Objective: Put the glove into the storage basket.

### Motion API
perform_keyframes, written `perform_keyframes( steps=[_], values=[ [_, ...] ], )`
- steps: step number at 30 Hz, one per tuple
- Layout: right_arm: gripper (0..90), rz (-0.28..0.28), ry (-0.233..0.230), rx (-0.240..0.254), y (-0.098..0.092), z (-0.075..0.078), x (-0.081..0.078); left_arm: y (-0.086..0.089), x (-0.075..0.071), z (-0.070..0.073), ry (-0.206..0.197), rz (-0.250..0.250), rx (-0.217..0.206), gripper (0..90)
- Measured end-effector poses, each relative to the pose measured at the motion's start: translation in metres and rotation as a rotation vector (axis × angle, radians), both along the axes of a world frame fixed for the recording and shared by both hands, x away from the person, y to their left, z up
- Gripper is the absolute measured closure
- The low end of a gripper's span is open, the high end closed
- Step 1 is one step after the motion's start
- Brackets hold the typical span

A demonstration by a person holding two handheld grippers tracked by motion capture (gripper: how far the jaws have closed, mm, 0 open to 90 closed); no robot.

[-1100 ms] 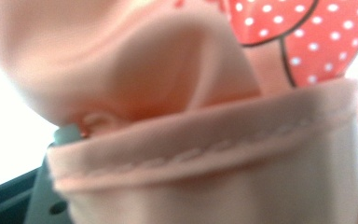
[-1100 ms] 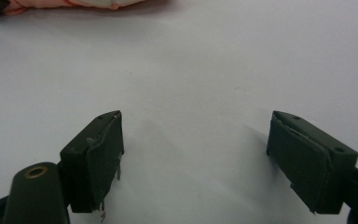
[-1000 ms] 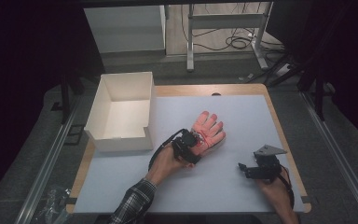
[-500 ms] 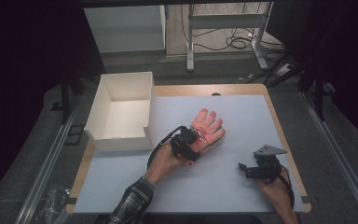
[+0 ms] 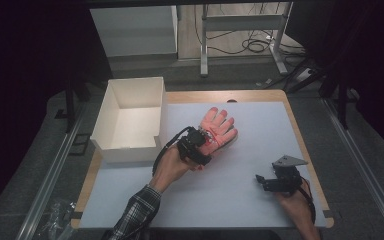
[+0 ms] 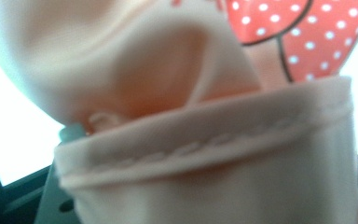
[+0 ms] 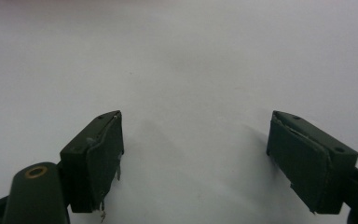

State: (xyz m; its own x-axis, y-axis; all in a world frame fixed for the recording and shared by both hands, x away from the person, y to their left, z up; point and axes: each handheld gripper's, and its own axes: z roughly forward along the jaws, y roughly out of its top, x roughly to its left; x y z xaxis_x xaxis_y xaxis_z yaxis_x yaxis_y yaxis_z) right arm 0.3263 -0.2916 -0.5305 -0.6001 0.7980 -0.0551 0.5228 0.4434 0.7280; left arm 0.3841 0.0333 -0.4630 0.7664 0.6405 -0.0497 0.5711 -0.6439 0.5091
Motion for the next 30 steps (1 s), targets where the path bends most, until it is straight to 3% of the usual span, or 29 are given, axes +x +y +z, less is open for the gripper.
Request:
perform_keyframes(
  steps=[20,30],
  values=[
    [18.8,0.001,-0.001,0.002,0.000,0.000,0.000,0.029,0.012,0.053,-0.037,0.084,-0.027,37.7],
    [18.8,0.002,-0.003,0.001,0.000,0.000,0.000,0.056,0.021,0.088,-0.067,0.161,-0.023,37.6]
  ],
)
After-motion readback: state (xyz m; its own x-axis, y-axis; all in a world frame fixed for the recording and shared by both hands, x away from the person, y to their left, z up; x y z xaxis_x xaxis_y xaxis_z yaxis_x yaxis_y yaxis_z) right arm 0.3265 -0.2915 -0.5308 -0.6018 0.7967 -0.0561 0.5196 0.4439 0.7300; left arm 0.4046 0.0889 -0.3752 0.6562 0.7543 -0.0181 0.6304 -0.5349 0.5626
